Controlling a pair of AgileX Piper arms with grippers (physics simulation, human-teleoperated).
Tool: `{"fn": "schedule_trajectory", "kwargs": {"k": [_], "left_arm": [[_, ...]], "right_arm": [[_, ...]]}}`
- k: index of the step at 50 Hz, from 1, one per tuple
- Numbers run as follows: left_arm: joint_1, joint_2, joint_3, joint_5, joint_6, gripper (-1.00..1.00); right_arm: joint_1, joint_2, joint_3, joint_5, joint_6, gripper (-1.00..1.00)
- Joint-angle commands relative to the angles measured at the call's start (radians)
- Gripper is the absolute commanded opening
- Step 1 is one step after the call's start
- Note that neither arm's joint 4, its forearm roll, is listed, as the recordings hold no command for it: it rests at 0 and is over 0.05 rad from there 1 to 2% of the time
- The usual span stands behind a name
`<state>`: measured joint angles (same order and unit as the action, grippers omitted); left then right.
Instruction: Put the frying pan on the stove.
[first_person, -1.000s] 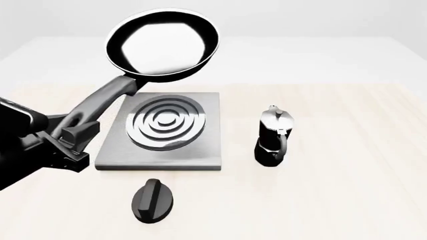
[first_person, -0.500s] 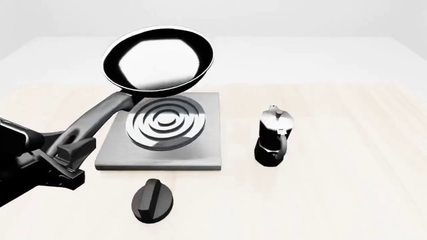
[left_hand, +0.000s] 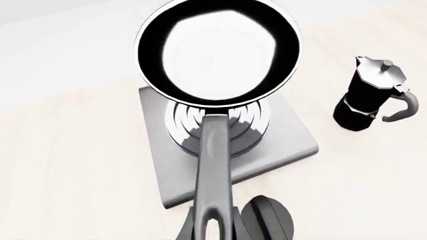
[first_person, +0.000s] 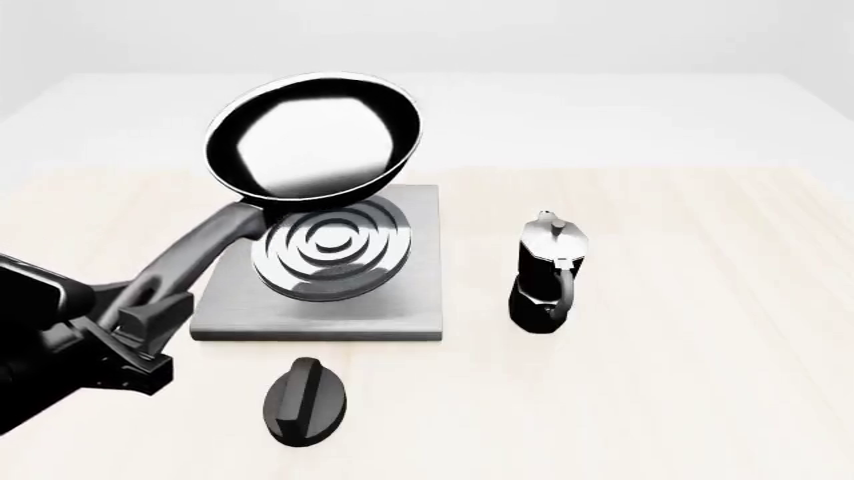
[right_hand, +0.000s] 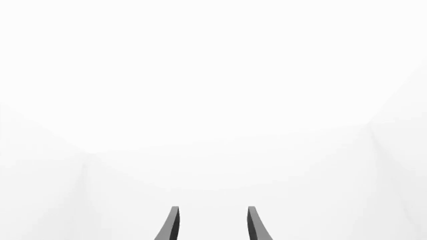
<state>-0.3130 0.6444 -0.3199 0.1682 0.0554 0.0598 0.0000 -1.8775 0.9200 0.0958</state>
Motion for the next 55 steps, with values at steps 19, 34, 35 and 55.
{"fn": "schedule_trajectory", "kwargs": {"k": [19, 34, 35, 55], "left_arm": [[-0.006, 0.009, 0.014, -0.046, -0.006, -1.0], [0.003, -0.017, 0.042, -0.034, -0.019, -1.0], [0.002, -0.011, 0.046, -0.041, -0.02, -1.0], [-0.004, 0.054, 0.061, -0.112, -0.034, -1.0]], "right_arm": [[0.005, 0.0, 0.014, -0.005, -0.009, 1.0], [0.006, 0.0, 0.012, -0.002, -0.011, 1.0], [0.007, 0.0, 0.011, -0.002, -0.012, 1.0], [0.009, 0.0, 0.013, -0.001, -0.014, 1.0]]}}
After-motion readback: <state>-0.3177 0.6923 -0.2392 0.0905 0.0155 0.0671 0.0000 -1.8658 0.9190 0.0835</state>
